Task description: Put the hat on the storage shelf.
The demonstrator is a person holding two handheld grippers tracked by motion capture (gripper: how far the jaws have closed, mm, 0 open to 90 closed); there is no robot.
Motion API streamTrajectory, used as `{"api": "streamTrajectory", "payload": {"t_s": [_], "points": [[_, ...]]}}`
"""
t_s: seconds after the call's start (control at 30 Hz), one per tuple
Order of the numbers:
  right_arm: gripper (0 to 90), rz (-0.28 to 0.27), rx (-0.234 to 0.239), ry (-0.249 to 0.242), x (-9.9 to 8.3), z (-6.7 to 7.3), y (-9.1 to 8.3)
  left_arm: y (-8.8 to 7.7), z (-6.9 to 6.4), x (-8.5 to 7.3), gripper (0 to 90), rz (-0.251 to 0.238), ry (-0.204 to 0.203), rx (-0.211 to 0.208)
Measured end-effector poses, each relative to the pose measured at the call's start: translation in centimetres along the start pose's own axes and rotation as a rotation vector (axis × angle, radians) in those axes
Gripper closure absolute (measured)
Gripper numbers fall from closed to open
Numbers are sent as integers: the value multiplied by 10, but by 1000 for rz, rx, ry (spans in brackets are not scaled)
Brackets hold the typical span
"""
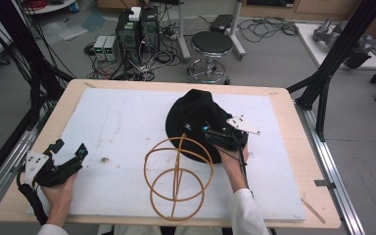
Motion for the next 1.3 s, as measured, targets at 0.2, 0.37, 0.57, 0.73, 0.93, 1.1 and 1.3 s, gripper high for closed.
{"api": "streamTrajectory", "payload": {"t_s": [0.2, 0.37, 0.57, 0.73, 0.93, 1.1, 1.3], "points": [[165, 10, 8, 4, -1, 3, 5, -1, 1, 0, 185, 2, 0, 1], [214, 14, 7, 4, -1, 3, 7, -1, 1, 0, 185, 2, 2, 1], [350, 31, 4, 8, -3, 4, 7, -1, 0, 0, 185, 1, 0, 1], [463, 34, -5, -4, -2, 5, 7, -1, 1, 0, 185, 0, 1, 1], [614, 26, -3, 25, -2, 3, 6, 0, 1, -1, 185, 4, 0, -2], [733, 30, 29, 26, -3, 5, 8, 1, 2, -1, 185, 7, 3, 1], [859, 40, 54, 18, -4, 5, 7, 1, 1, -1, 185, 5, 2, -1]]}}
Point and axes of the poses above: each handheld gripper's, and its own axes: y roughly forward along the jaws, x roughly out of its top, z roughly to its left, the point moved 10 cm from there along y, roughly forward along the jaws, and after that the axes turned 15 degrees about x, right-handed, at the moved point
